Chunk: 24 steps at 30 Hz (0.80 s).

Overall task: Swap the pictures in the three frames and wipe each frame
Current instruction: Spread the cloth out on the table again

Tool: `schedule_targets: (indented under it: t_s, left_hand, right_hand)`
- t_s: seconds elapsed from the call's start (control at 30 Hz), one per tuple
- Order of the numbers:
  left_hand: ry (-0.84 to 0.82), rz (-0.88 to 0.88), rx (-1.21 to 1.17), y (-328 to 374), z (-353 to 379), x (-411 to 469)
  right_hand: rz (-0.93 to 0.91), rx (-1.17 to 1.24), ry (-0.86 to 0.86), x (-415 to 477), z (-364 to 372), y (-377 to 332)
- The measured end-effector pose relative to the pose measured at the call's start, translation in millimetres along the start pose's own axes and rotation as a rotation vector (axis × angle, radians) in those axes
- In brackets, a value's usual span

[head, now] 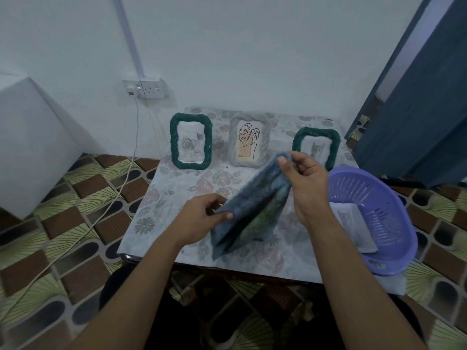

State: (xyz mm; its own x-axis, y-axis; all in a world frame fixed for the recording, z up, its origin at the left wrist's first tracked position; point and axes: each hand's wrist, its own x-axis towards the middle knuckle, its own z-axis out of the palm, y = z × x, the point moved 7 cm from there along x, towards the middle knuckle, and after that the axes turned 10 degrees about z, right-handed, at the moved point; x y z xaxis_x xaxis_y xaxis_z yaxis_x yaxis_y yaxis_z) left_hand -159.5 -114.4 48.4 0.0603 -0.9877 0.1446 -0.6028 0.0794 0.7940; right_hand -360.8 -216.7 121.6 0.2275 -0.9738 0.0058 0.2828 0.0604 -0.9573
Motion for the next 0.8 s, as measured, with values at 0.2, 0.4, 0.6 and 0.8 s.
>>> schedule_targets:
  t_s: [0.2, 0.4, 0.6, 0.8]
  left_hand:
    - [0.177, -0.084, -0.012, -29.1, -18.4, -2.7]
    - [0.376, -0.193, 0.280, -28.7, -36.0, 7.3]
    - [0.420, -0.183, 0.115, -29.2, -46.3, 20.1]
    - [0.503, -0.289, -0.476, -37.4, -41.4, 49.4]
  right_hand:
    - [-0.048, -0.068, 0.153, 5.7, -26.8, -0.7]
    - [-0.039, -0.096, 0.181, 4.1, -24.9, 12.1]
    - [0.032, -0.177, 0.260, 13.9, -33.4, 30.4]
    - [0.193, -0.105, 0.304, 34.4, -26.5, 35.9]
